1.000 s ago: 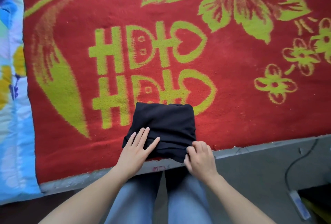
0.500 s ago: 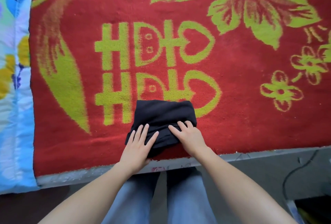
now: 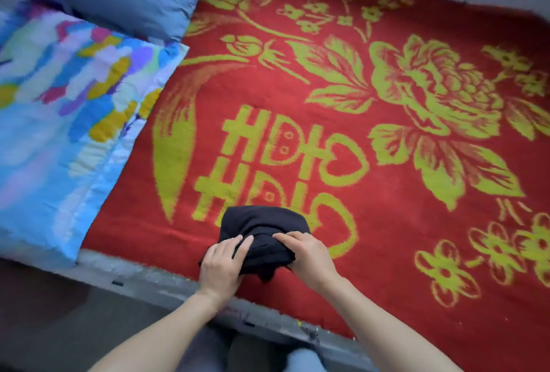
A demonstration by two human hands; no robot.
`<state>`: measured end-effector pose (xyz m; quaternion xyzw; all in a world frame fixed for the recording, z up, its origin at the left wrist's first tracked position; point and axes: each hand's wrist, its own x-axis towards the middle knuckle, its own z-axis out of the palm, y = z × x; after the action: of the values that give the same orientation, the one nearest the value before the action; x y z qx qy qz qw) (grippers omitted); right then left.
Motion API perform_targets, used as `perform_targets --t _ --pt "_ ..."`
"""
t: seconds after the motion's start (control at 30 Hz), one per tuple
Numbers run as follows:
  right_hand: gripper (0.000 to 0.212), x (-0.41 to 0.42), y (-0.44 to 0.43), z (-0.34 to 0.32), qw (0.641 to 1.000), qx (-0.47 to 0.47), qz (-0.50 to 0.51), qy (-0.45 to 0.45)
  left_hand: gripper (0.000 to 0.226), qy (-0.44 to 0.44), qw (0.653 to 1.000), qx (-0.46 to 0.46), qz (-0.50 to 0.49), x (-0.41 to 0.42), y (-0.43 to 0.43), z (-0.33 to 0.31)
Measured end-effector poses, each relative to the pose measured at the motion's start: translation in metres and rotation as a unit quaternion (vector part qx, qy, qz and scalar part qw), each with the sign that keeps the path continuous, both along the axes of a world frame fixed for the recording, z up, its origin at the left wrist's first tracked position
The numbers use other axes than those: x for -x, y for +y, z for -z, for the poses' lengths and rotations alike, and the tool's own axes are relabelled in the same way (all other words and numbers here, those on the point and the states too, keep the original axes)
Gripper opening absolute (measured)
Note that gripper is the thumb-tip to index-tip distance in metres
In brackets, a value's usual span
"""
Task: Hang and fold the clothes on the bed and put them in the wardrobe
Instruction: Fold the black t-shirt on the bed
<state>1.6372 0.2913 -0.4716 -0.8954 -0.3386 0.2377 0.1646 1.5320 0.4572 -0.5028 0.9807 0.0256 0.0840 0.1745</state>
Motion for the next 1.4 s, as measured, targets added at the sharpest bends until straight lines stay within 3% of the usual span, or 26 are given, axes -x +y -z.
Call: perform_targets --t 0.1,0.2,0.33,0.47,0.6,0.63,0.7,0.77,0.87,1.07,1.4 --pt "0.053 -0.011 0.017 -0.031 0.991 -0.009 -0.124 -0.052 0.050 -0.069 0.993 -0.047 -0.077 0.021 0.004 -0.038" --pt "0.055 -0.008 0.044 -0.060 0.965 -0.015 -0.247 -0.088 0.049 -0.065 0.981 -0.096 -0.153 0.057 0.002 -0.071" --pt "0.058 0.038 0.100 -0.102 0.890 -0.028 -0.434 -0.134 0.046 -0.028 0.934 -0.170 -0.312 0.142 -0.013 -0.116" --pt "0.061 0.134 0.155 -0.156 0.781 -0.092 -0.591 -0.180 0.057 0.017 0.847 -0.203 -0.492 0.241 -0.034 -0.164" --pt "0.060 0.227 0.173 -0.208 0.686 -0.122 -0.681 -0.226 0.044 0.013 0.750 -0.217 -0.625 0.319 -0.065 -0.206" --pt "0.058 0.247 0.174 -0.220 0.657 -0.146 -0.698 -0.245 0.052 0.015 0.728 -0.198 -0.656 0.334 -0.073 -0.210" --pt "0.057 0.286 0.178 -0.247 0.571 -0.256 -0.728 -0.280 0.077 0.008 0.682 -0.155 -0.715 0.360 -0.086 -0.216" --pt "0.052 0.329 0.176 -0.273 0.482 -0.293 -0.751 -0.342 0.083 -0.012 0.632 -0.144 -0.761 0.385 -0.097 -0.219" --pt "0.047 0.395 0.171 -0.291 0.422 -0.312 -0.762 -0.379 0.077 -0.047 0.588 -0.122 -0.798 0.427 -0.111 -0.217" --pt "0.057 0.522 0.156 -0.268 0.382 -0.271 -0.809 -0.355 0.078 -0.030 0.574 -0.103 -0.812 0.544 -0.143 -0.199" --pt "0.066 0.717 0.137 -0.206 0.422 -0.168 -0.841 -0.293 0.084 0.021 0.573 -0.036 -0.818 0.734 -0.178 -0.149"
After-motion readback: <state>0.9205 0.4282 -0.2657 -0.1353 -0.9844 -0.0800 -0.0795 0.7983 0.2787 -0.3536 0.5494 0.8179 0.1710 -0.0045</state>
